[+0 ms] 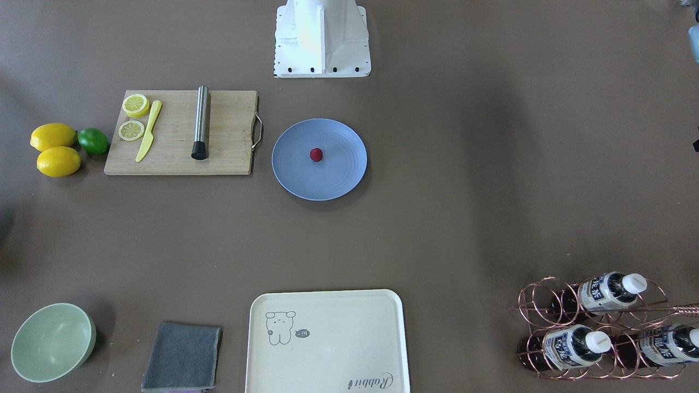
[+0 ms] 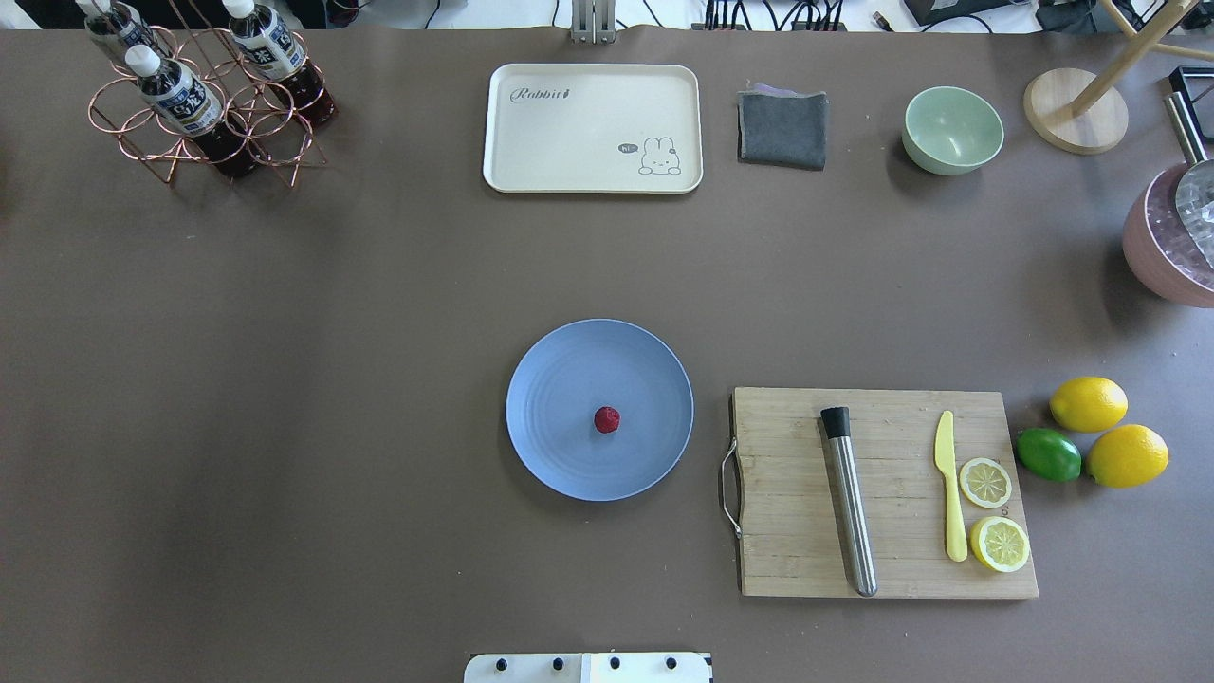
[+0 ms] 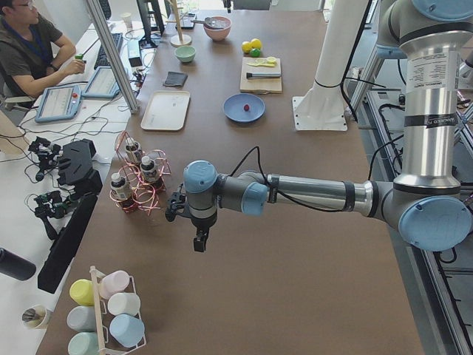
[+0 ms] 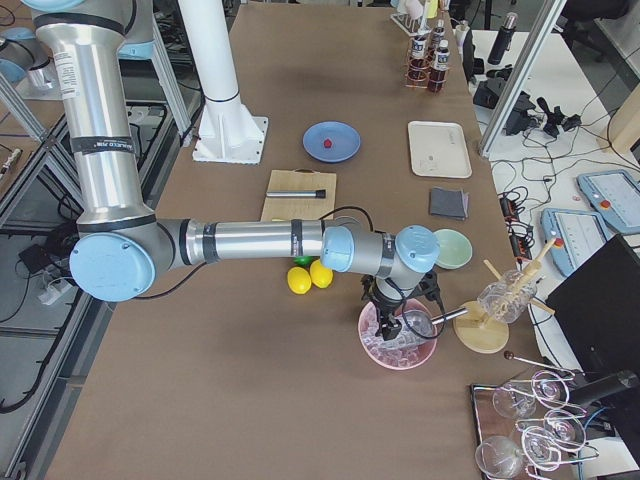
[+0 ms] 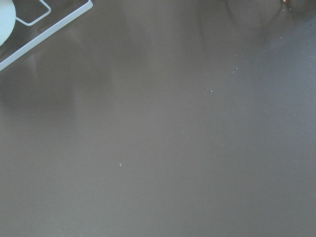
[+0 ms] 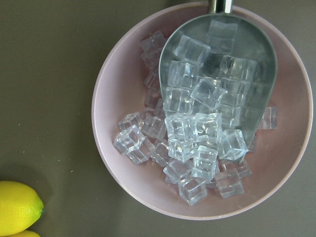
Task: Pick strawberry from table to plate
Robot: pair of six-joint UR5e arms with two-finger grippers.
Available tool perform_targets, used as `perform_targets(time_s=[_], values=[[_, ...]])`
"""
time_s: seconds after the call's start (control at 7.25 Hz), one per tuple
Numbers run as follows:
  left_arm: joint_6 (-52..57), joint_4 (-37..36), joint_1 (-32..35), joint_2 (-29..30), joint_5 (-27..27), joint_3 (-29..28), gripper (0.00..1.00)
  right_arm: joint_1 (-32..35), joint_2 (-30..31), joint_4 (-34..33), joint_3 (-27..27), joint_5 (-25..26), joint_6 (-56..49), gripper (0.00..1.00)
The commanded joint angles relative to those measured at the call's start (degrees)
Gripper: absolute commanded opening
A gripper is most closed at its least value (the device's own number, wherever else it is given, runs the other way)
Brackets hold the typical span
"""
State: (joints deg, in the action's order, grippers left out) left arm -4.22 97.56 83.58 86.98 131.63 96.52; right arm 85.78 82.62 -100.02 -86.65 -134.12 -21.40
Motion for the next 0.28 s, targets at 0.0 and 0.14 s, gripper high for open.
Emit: perform_targets(time_s=[0.0, 0.14], values=[[0.0, 0.0, 0.0, 0.0, -0.1, 0.1, 0.97, 0.0, 0.0, 0.0, 0.0, 0.0, 0.1, 1.00], [0.0, 0.0, 0.0, 0.1, -0.1, 0.1, 0.97, 0.0, 0.0, 0.0, 0.0, 0.0, 0.1, 1.00]])
